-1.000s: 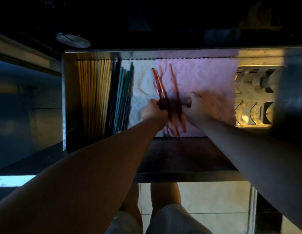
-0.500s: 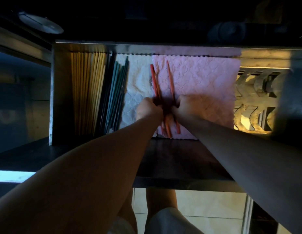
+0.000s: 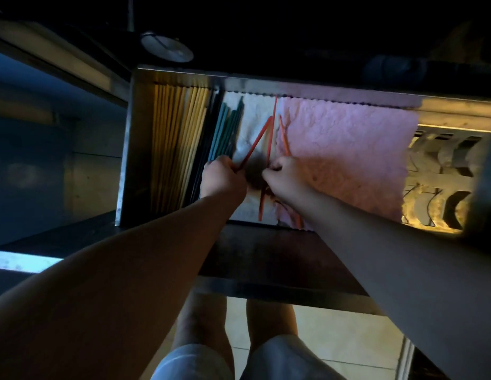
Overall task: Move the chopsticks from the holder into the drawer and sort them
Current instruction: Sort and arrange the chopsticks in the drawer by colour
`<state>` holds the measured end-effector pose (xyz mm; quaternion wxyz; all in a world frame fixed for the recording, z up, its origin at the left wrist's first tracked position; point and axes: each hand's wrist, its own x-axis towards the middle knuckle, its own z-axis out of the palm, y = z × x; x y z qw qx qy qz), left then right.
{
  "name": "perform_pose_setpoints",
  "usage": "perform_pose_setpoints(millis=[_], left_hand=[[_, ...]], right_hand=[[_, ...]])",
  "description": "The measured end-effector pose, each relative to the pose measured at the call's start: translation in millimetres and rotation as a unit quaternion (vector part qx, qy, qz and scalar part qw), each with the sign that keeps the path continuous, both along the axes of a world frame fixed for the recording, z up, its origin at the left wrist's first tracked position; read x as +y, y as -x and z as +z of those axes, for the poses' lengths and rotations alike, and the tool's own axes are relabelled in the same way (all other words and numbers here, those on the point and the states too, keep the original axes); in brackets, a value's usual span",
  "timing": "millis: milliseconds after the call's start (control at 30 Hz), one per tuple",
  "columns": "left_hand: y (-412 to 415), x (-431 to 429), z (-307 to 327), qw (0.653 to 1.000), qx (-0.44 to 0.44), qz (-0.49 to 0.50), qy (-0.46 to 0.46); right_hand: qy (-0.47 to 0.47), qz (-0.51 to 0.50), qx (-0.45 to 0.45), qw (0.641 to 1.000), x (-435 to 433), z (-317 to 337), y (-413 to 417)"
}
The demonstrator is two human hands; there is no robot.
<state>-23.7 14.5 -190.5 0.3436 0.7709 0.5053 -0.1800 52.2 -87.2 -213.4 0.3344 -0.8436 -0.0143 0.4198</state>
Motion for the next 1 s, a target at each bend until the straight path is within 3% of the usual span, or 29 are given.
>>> perform_pose_setpoints(millis=[167, 667, 800, 933, 1000], left_hand=[[11, 15, 3, 1.000, 0.011, 0.007, 0.011], [10, 29, 3, 0.995, 0.053, -0.088, 0.015], [11, 25, 10, 0.981, 0.041, -0.185, -0.034], [10, 21, 12, 0.947, 0.004, -0.308, -0.097], [10, 19, 8, 0.928, 0.012, -0.363, -0.088]], right_hand=[[0.041, 0.000, 0.052, 0.998, 21, -4, 13], [0.066, 0.069, 0.016, 0.995, 34, -12, 11], [0.042, 0.026, -0.044, 0.998, 17, -8, 3], [0.057, 0.021, -0.165, 0.985, -12, -4, -9], [0.067, 0.029, -0.158, 0.985, -21, -5, -13]])
